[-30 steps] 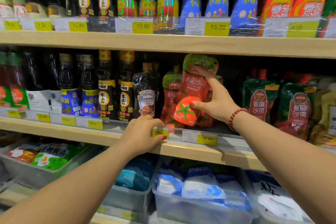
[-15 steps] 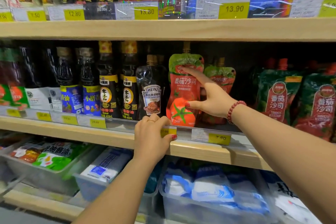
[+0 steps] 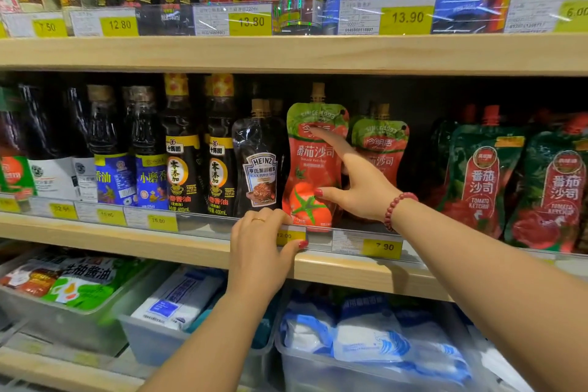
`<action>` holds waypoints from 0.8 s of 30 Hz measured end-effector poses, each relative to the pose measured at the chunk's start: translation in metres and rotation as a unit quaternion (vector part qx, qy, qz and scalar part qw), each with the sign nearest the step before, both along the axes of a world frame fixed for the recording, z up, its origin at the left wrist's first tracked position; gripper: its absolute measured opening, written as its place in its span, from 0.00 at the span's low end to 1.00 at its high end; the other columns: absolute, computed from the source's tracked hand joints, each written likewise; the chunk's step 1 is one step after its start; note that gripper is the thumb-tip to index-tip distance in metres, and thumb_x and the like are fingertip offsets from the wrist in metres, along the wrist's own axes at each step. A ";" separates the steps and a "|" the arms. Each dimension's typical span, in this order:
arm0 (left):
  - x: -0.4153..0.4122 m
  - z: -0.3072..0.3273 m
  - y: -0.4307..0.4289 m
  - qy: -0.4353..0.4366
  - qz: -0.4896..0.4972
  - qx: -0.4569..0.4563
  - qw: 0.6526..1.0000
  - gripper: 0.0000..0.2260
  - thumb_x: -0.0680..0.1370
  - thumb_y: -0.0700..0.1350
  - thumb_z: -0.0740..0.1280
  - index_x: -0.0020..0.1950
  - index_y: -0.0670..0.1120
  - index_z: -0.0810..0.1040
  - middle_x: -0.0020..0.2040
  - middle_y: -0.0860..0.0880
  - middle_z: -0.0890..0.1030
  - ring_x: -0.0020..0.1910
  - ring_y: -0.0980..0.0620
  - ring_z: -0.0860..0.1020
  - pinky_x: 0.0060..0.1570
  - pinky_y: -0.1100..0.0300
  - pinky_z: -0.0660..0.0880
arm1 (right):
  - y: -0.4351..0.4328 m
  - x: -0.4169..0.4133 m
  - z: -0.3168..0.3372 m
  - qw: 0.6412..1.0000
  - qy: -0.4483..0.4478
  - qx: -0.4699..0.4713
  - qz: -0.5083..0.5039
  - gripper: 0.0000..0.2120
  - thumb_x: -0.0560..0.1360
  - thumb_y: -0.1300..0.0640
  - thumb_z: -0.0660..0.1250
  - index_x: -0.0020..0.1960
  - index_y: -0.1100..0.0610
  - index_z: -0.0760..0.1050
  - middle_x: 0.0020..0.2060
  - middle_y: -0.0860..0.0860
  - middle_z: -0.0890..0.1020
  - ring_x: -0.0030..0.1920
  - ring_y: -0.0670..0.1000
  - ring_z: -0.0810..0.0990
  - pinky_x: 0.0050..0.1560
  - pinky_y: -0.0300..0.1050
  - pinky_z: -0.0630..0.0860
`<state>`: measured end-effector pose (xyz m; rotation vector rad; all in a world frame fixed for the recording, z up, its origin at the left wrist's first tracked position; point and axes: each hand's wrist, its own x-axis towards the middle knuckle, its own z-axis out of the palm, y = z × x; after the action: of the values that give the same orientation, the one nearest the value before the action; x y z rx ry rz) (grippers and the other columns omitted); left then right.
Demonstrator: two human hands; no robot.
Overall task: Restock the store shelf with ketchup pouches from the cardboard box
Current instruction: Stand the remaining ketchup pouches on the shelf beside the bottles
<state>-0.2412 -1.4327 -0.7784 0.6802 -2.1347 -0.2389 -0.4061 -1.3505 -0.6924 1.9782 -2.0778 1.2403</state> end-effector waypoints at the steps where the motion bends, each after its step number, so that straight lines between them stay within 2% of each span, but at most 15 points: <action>1: 0.000 0.000 0.000 -0.001 -0.001 -0.001 1.000 0.12 0.70 0.53 0.72 0.50 0.53 0.75 0.45 0.59 0.73 0.49 0.56 0.67 0.56 0.58 0.62 | -0.002 0.001 -0.002 1.000 0.000 0.002 0.001 0.40 0.71 0.59 0.72 0.73 0.38 0.52 0.67 0.45 0.69 0.64 0.44 0.71 0.61 0.44 0.74; 5: 0.000 0.001 0.001 -0.002 -0.002 -0.004 1.000 0.13 0.70 0.54 0.72 0.51 0.53 0.75 0.46 0.59 0.72 0.50 0.57 0.66 0.56 0.60 0.60 | -0.005 0.005 -0.012 0.999 0.037 0.009 -0.004 0.39 0.71 0.57 0.72 0.71 0.36 0.54 0.69 0.46 0.67 0.68 0.46 0.67 0.62 0.42 0.70; 7: 0.000 0.001 0.000 -0.003 -0.001 -0.007 1.000 0.13 0.70 0.54 0.72 0.52 0.54 0.75 0.46 0.60 0.71 0.50 0.58 0.65 0.55 0.62 0.58 | -0.004 0.003 -0.018 0.999 0.027 0.021 -0.009 0.39 0.71 0.57 0.72 0.73 0.39 0.52 0.69 0.46 0.67 0.68 0.46 0.67 0.63 0.44 0.70; 12: -0.001 0.000 -0.002 -0.005 -0.003 -0.006 1.000 0.13 0.70 0.55 0.72 0.51 0.54 0.75 0.46 0.60 0.71 0.50 0.58 0.65 0.55 0.62 0.57 | -0.001 0.001 -0.020 1.000 0.004 0.011 -0.004 0.44 0.71 0.60 0.71 0.70 0.30 0.48 0.66 0.39 0.65 0.65 0.43 0.68 0.60 0.44 0.74; 17: -0.002 -0.001 -0.003 -0.003 0.001 -0.002 1.000 0.14 0.70 0.56 0.72 0.53 0.55 0.75 0.46 0.61 0.70 0.48 0.60 0.62 0.56 0.61 0.58 | -0.004 0.001 -0.019 1.000 0.009 0.017 -0.007 0.43 0.72 0.60 0.71 0.69 0.29 0.48 0.65 0.38 0.64 0.64 0.42 0.68 0.60 0.45 0.75; 20: -0.003 0.000 -0.003 -0.004 0.000 0.002 1.000 0.15 0.70 0.56 0.72 0.53 0.55 0.75 0.46 0.61 0.68 0.49 0.60 0.61 0.57 0.61 0.58 | -0.004 -0.001 -0.020 1.000 0.008 0.012 -0.008 0.44 0.72 0.61 0.70 0.68 0.26 0.48 0.66 0.40 0.64 0.66 0.46 0.68 0.61 0.48 0.74; 24: -0.003 0.000 -0.003 -0.005 0.001 0.006 1.000 0.14 0.70 0.56 0.71 0.54 0.55 0.75 0.46 0.61 0.68 0.51 0.58 0.64 0.59 0.59 0.59 | -0.005 -0.003 -0.021 1.000 0.006 0.012 -0.013 0.45 0.72 0.61 0.70 0.67 0.25 0.47 0.63 0.40 0.65 0.64 0.46 0.70 0.58 0.43 0.75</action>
<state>-0.2437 -1.4358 -0.7788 0.6906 -2.1446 -0.2472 -0.4093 -1.3560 -0.7130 1.9573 -2.1149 1.2025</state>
